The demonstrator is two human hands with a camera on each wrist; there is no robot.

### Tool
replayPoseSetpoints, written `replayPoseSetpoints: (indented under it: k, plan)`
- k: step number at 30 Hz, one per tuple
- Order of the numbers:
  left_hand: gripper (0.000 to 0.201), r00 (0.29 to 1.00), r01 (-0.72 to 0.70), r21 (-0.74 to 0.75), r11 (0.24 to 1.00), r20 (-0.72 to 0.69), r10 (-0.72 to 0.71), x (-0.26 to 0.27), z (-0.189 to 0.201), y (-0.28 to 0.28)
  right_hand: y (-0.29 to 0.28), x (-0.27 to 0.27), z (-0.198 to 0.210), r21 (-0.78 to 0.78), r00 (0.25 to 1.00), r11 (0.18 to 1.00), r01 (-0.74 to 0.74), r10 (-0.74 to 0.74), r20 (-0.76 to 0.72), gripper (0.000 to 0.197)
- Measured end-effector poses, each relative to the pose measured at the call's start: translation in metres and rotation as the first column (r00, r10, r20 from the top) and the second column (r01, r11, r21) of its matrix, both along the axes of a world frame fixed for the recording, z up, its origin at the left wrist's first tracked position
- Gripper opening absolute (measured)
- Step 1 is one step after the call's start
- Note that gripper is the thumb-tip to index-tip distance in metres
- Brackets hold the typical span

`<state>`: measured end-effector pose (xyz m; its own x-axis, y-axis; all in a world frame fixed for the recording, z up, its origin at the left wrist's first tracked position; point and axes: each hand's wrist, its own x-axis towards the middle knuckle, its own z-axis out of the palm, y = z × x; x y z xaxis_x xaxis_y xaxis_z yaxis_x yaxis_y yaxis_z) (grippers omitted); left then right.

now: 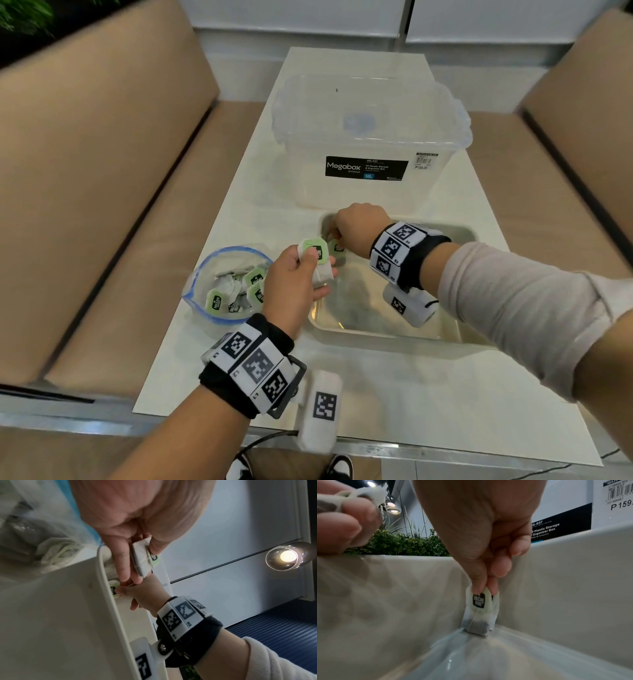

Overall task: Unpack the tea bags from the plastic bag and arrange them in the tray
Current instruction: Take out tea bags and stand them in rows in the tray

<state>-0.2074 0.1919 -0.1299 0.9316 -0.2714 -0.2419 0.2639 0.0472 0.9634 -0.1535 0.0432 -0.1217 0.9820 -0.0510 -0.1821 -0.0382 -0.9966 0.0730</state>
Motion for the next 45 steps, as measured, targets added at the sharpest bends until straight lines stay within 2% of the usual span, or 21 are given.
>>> replayPoseSetpoints:
  k: [4, 6, 8, 10, 14, 17, 18, 20, 23, 25, 26, 31, 35, 38, 42, 44, 45]
  plan:
    - [0.014, 0.999, 0.047, -0.011, 0.999, -0.019, -0.047, 0.002, 0.003, 0.003, -0.006, -0.006, 0.015, 0.057, 0.997, 0.998, 0.024, -0.029, 0.076, 0.023]
    - [0.012, 0.993, 0.113, 0.005, 0.994, 0.015, -0.113, 0.003, 0.007, 0.006, -0.009, -0.014, 0.032, 0.198, 0.990, 0.980, 0.021, -0.048, 0.135, 0.028]
    - [0.012, 0.986, 0.148, 0.043, 0.988, 0.066, -0.150, 0.005, 0.011, 0.008, -0.008, -0.026, 0.052, 0.427, 0.993, 0.904, -0.022, -0.028, 0.112, 0.034]
    - [0.013, 0.984, 0.129, 0.085, 0.988, 0.114, -0.138, 0.008, 0.016, 0.005, -0.004, -0.039, 0.070, 0.546, 0.998, 0.836, -0.050, 0.019, 0.062, 0.032]
    - [0.015, 0.970, 0.074, 0.177, 0.981, 0.216, -0.112, 0.014, 0.023, -0.003, -0.006, -0.050, 0.086, 0.512, 0.994, 0.854, -0.095, 0.051, 0.101, 0.012]
    - [0.021, 0.937, 0.043, 0.240, 0.970, 0.328, -0.123, 0.021, 0.027, -0.004, -0.012, -0.049, 0.089, 0.483, 0.991, 0.873, -0.069, 0.004, 0.134, 0.009]
    - [0.024, 0.913, 0.015, 0.313, 0.949, 0.384, -0.141, 0.025, 0.028, -0.001, -0.014, -0.048, 0.087, 0.465, 0.991, 0.884, -0.052, -0.013, 0.136, 0.010]
    - [0.029, 0.850, -0.048, 0.528, 0.848, 0.468, -0.242, 0.031, 0.029, 0.005, -0.017, -0.044, 0.079, 0.435, 0.993, 0.900, -0.008, -0.044, 0.111, 0.010]
    - [0.032, 0.778, -0.092, 0.804, 0.587, 0.426, -0.461, 0.036, 0.026, 0.011, -0.016, -0.036, 0.060, 0.360, 0.998, 0.932, 0.045, -0.058, 0.026, 0.011]
    - [0.032, 0.774, -0.103, 0.887, 0.451, 0.356, -0.523, 0.036, 0.024, 0.011, -0.012, -0.028, 0.045, 0.300, 0.998, 0.952, 0.058, -0.054, -0.022, 0.012]
    - [0.032, 0.778, -0.097, 0.903, 0.419, 0.331, -0.533, 0.037, 0.022, 0.011, -0.010, -0.025, 0.039, 0.268, 0.998, 0.962, 0.057, -0.048, -0.041, 0.012]
    - [0.034, 0.791, -0.025, 0.927, 0.374, 0.248, -0.560, 0.037, 0.018, 0.011, 0.001, -0.009, 0.019, 0.128, 0.995, 0.991, 0.045, -0.032, -0.098, 0.012]
    - [0.030, 0.784, -0.029, 0.944, 0.329, 0.226, -0.579, 0.037, 0.020, 0.009, 0.001, -0.001, 0.010, 0.073, 0.996, 0.997, 0.038, -0.033, -0.078, 0.011]
    - [0.028, 0.775, -0.017, 0.956, 0.293, 0.197, -0.600, 0.038, 0.019, 0.008, -0.003, 0.001, 0.006, 0.076, 0.996, 0.996, 0.046, -0.040, -0.080, 0.018]
    - [0.006, 0.766, -0.001, 0.961, 0.276, 0.178, -0.618, 0.039, 0.021, 0.007, -0.010, -0.006, 0.013, 0.079, 1.000, 0.997, 0.028, -0.028, -0.003, 0.021]
    - [0.005, 0.764, 0.006, 0.963, 0.270, 0.169, -0.623, 0.040, 0.023, 0.006, -0.012, -0.012, 0.018, 0.069, 0.997, 0.997, -0.035, 0.040, -0.071, 0.018]
    - [0.006, 0.764, 0.013, 0.964, 0.265, 0.161, -0.625, 0.041, 0.023, 0.006, -0.012, -0.014, 0.018, 0.073, 0.983, 0.994, -0.085, 0.095, -0.155, 0.014]
